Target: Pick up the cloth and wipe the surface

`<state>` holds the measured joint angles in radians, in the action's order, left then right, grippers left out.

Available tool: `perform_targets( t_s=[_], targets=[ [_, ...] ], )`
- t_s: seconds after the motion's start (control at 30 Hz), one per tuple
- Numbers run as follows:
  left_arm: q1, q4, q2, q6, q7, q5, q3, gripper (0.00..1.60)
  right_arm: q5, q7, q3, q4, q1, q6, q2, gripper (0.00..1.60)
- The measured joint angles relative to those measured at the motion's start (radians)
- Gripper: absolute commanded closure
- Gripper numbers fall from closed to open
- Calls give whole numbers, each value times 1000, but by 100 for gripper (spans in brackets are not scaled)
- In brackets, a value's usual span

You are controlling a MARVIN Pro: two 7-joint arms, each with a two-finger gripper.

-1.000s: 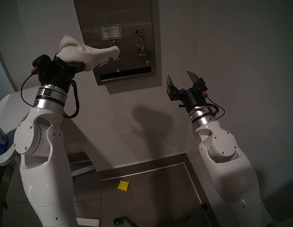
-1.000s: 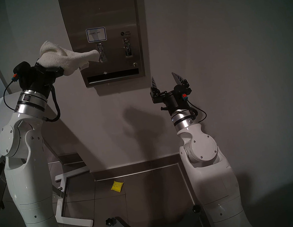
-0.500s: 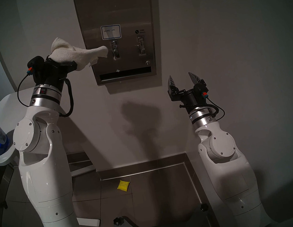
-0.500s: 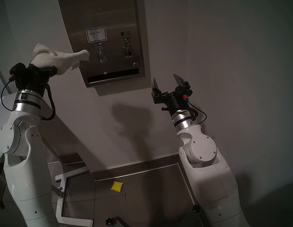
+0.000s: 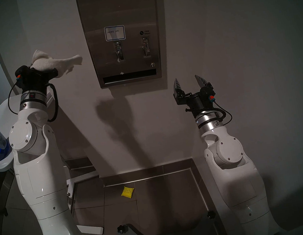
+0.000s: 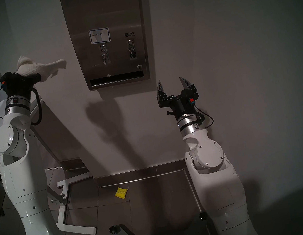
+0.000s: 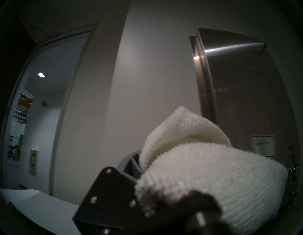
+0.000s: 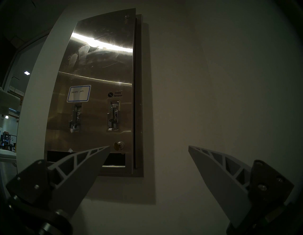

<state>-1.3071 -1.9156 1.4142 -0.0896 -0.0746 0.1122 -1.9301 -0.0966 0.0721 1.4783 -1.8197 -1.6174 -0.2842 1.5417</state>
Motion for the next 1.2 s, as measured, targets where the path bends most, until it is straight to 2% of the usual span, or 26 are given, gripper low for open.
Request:
perform_targets(
  t_s=[0.5,1.2],
  targets=[
    [36,74,-10,16,175,-99,-71,160,0,13,4,0,0,-1,4,0],
    [50,177,-14,33,278,-119,-141,160,1,25,11,0,-1,-1,13,0]
  ],
)
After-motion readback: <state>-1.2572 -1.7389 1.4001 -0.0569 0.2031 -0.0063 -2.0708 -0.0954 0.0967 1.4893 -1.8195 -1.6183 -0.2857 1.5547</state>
